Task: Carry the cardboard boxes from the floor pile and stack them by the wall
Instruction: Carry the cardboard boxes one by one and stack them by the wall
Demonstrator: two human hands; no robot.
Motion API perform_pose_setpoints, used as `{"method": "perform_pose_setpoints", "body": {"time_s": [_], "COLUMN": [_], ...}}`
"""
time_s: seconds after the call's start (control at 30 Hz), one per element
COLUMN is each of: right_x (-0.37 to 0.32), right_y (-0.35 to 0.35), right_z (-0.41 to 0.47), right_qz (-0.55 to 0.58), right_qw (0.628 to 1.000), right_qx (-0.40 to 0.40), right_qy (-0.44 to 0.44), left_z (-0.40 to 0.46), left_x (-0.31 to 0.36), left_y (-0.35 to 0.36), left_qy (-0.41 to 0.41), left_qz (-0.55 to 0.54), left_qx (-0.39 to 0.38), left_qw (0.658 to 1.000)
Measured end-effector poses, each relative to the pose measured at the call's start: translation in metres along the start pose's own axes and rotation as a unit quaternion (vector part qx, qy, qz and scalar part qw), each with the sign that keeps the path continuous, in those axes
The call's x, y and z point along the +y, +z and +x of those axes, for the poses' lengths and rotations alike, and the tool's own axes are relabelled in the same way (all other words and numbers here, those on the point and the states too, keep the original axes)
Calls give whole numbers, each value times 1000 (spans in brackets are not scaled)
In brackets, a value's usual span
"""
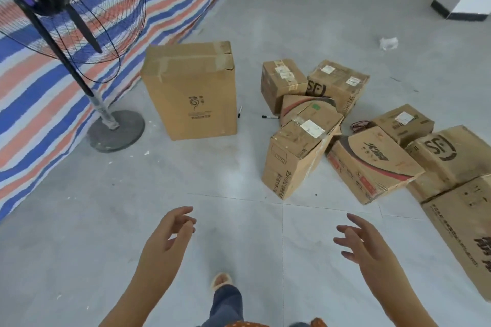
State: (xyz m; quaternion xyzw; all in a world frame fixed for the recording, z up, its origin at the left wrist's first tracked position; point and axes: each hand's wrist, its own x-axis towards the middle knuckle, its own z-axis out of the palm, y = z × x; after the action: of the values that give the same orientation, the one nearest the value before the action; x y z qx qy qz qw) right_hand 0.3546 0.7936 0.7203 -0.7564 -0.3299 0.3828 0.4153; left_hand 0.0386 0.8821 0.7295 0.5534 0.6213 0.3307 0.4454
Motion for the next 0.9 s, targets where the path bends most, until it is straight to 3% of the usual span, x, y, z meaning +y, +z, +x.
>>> {"method": "perform_pose_setpoints", "body": {"time_s": [0.2,0.43,0.63,0.77,0.9], "right_x": [-39,-45,-45,-35,11], "right_y": [33,27,25,39,84], "right_z": [72,190,331,421,515], "right_qz": [-17,-23,-60,-67,-107], "right_qw": [999,996,991,986,982], "right_qx": [4,24,-34,-70,-79], "right_qy": [39,78,115,138,132], "left_z": [138,251,349,425,505], "left_x": [27,50,68,49,-17], "left_y": [7,86,169,236,318], "left_qy": [9,2,-34,-79,-106], "left_qz": [59,65,92,120,146], "left_qx": [-123,-166,-206,-240,-269], "left_qw": [991,984,974,960,946]}}
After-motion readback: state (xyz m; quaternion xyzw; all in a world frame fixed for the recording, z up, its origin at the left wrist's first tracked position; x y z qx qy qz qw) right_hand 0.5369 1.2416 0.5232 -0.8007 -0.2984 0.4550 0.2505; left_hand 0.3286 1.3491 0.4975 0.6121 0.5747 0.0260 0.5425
